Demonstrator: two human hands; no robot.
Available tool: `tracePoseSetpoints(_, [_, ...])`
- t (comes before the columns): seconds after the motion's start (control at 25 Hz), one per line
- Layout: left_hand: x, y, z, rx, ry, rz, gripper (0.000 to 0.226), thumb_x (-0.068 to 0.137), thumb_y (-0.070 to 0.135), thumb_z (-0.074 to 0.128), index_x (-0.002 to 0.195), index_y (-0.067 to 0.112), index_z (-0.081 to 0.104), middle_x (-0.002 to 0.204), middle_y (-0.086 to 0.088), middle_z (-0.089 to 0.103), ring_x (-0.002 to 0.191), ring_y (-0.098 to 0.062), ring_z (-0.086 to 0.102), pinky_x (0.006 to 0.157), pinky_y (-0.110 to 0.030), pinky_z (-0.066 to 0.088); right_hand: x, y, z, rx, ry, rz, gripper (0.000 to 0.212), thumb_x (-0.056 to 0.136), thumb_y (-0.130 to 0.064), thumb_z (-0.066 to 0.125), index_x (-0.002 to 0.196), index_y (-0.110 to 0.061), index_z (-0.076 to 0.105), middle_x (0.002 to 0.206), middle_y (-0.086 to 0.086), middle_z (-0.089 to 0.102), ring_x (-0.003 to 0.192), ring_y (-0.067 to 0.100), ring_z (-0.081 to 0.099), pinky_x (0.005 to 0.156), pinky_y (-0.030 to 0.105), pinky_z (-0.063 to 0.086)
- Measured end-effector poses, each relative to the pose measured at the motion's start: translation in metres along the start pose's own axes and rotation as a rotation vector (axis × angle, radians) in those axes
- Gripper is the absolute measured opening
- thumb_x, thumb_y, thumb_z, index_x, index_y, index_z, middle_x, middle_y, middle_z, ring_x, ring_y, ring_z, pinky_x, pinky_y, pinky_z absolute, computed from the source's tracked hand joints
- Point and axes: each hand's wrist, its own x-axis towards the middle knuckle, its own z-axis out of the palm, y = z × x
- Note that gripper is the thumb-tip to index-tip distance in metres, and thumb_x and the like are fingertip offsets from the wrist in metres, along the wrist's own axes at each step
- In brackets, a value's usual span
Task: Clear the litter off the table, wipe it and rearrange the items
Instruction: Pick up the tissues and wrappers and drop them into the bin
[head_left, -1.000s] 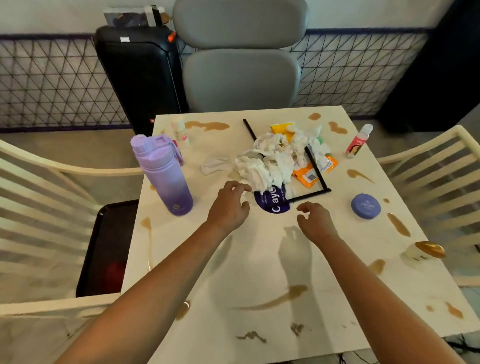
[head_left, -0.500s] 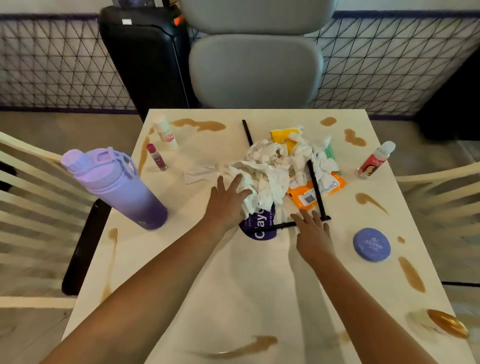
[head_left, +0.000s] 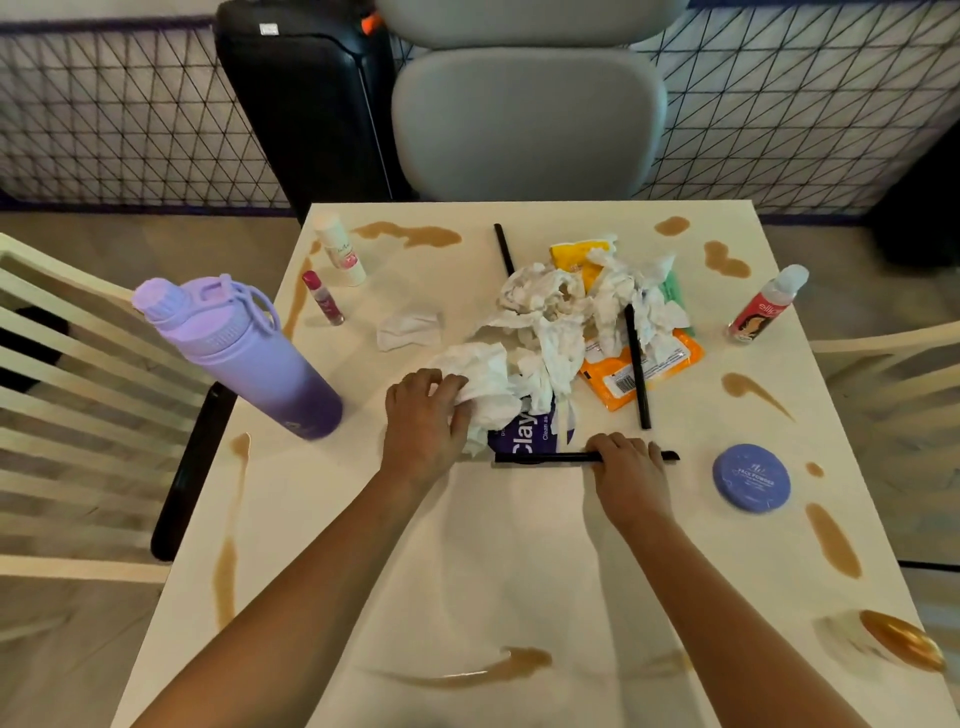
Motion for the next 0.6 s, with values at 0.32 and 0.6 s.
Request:
tracePoseSetpoints(0.32, [-0.009, 0.007, -0.019, -0.430, 0.091, -0.196, 0.027, 0.089, 0.025, 0.048, 0.092, -0.001, 0.056, 0.109, -0.011, 0.053, 0.090, -0.015, 0.050, 0.079, -0.021, 0.040, -0.019, -0.013, -0.005, 0.147, 0.005, -0.003, 0.021, 0.096, -0.019, 0.039, 0.112, -0.016, 0.052, 0.104, 0.001, 0.059, 0.090, 0.026, 0.058, 0.067, 0.032, 0.043])
tracePoseSetpoints(0.6, [-0.024, 0.005, -0.031, -0.648, 0.144, -0.403, 0.015, 0.095, 0.008, 0.042, 0.105, 0.002, 0.051, 0.085, -0.003, 0.057, 0.075, -0.021, 0.052, 0.065, -0.027, 0.040, -0.050, -0.023, -0.002, 0.193, 0.056, 0.032, 0.024, 0.094, -0.020, 0.041, 0.116, -0.017, 0.051, 0.106, 0.001, 0.061, 0.085, 0.026, 0.061, 0.062, 0.032, 0.045])
